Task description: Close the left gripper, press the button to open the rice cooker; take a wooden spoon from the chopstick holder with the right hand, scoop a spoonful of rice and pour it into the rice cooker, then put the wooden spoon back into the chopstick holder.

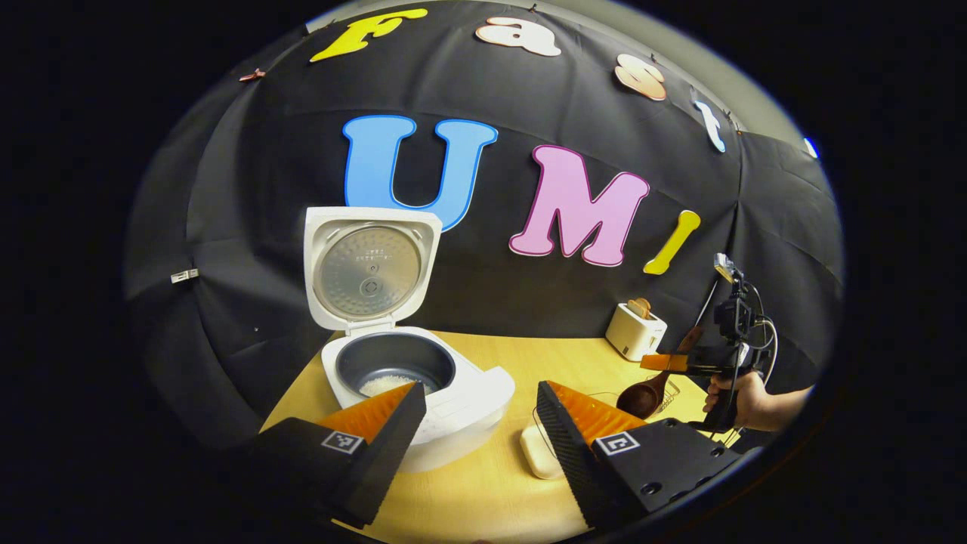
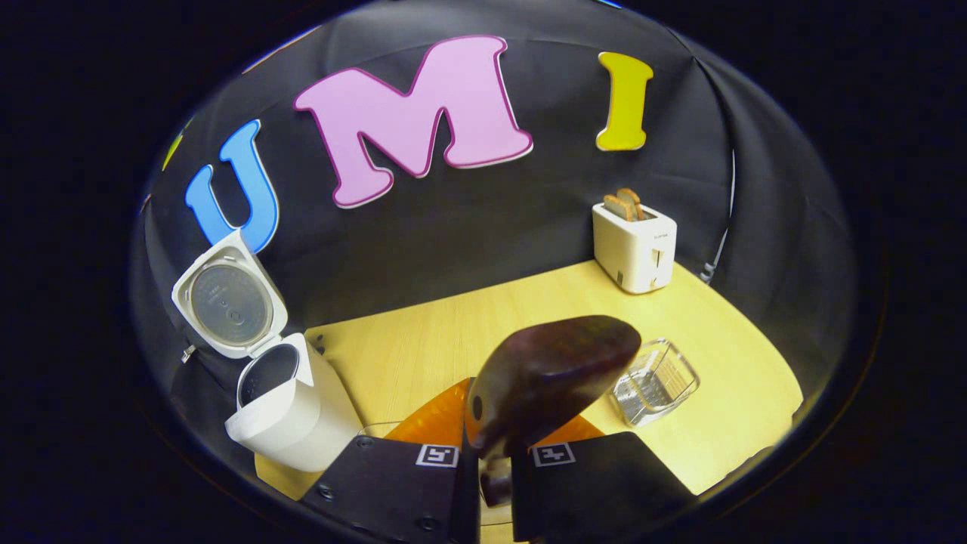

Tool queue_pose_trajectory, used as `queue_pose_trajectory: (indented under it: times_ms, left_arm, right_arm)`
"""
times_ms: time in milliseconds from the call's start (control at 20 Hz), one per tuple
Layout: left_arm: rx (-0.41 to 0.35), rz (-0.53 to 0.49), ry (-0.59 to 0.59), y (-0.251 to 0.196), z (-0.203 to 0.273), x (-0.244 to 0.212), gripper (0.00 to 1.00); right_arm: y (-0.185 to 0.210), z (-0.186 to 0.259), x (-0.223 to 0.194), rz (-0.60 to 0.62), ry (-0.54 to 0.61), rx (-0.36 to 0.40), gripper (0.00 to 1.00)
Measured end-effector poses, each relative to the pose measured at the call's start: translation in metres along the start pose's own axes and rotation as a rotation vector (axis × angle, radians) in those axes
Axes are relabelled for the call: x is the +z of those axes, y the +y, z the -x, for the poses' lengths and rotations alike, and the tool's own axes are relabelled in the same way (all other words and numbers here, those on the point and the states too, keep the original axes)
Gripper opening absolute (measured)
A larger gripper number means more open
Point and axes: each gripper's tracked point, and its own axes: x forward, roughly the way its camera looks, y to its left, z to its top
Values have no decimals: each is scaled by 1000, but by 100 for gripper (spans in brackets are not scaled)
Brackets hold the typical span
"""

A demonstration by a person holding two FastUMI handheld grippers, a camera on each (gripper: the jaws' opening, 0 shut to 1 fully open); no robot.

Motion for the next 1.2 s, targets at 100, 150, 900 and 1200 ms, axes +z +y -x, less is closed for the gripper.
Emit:
queue_pose_trajectory:
  times_ms: [100, 150, 900, 1200]
  left_arm:
    - [-5, 18, -3, 5, 1, -7, 96]
    - [-4, 42, 1, 8, 1, -11, 96]
    - [27, 146, 9, 27, 4, -30, 96]
    - [81, 179, 6, 55, 13, -33, 96]
  right_arm:
    - [5, -7, -12, 5, 8, 6, 20]
    - [5, -12, -17, 21, 6, 2, 20]
    - [39, -18, -120, 151, 145, 15, 10]
    - [70, -14, -132, -62, 230, 49, 10]
